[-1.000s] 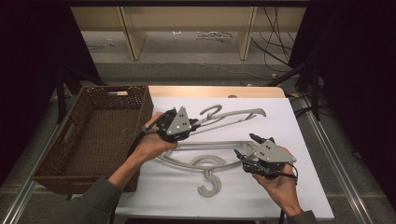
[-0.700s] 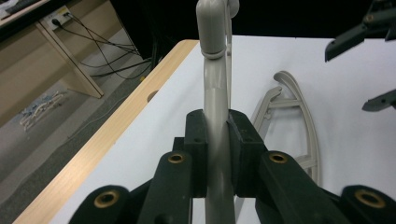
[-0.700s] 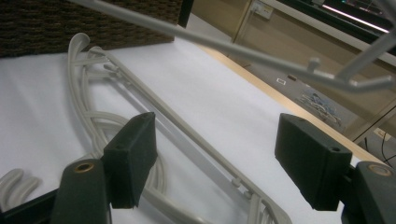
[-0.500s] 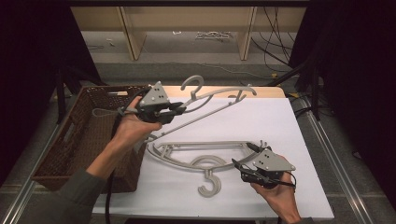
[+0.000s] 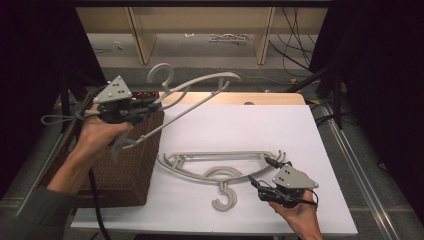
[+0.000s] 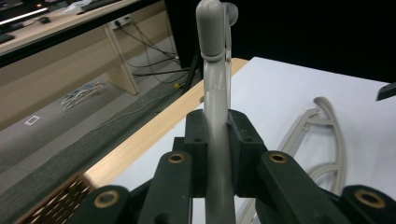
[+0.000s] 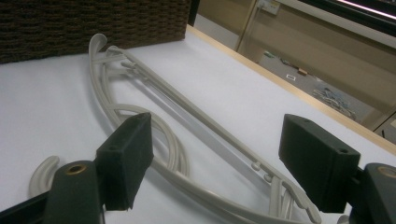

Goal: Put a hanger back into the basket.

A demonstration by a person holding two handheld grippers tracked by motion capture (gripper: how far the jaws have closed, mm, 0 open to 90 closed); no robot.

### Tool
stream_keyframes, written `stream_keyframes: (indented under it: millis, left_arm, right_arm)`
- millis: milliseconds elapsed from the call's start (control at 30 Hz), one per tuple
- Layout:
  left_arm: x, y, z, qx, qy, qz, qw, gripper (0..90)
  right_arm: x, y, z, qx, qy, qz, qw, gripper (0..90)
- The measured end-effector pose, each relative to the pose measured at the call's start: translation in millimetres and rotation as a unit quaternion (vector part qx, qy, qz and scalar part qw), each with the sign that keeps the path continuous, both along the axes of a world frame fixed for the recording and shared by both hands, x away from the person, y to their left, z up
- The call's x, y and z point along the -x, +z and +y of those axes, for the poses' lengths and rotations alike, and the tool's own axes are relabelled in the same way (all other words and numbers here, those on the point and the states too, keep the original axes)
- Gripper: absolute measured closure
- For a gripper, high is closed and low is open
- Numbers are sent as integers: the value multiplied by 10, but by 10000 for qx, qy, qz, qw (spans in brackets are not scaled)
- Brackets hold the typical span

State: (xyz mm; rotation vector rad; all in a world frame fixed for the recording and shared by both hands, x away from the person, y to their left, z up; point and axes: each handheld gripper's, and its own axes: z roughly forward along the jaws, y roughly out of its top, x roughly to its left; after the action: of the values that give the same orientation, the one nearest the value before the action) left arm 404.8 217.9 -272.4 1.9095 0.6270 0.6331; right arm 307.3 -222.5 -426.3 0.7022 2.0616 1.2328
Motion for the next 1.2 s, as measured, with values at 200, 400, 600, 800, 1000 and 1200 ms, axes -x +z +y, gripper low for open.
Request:
stream_keyframes:
  millis: [200, 400, 600, 800, 1000, 1200]
  left_arm:
    - [39, -83, 334, -188, 360, -78, 9991, 796]
    - [8, -254, 594, -318, 609, -93, 9976, 796]
    - [-19, -379, 814, -341, 827, -114, 9959, 796]
    - [6, -455, 1029, -238, 1046, -112, 9942, 796]
    - [58, -524, 1224, -215, 1204, -111, 9924, 796]
    - [109, -625, 1385, -210, 1395, -93, 9900, 796]
  right_arm:
    - [22, -19, -20, -125, -40, 58, 9999, 238]
    - [37, -26, -35, -233, -93, 102, 9996, 223]
    - [44, -38, -40, -178, -63, 141, 9997, 224]
    - [42, -51, -44, -205, -93, 142, 9996, 225]
    - [41, -55, -44, -192, -81, 160, 9997, 227]
    - [41, -58, -49, -160, -66, 207, 9996, 227]
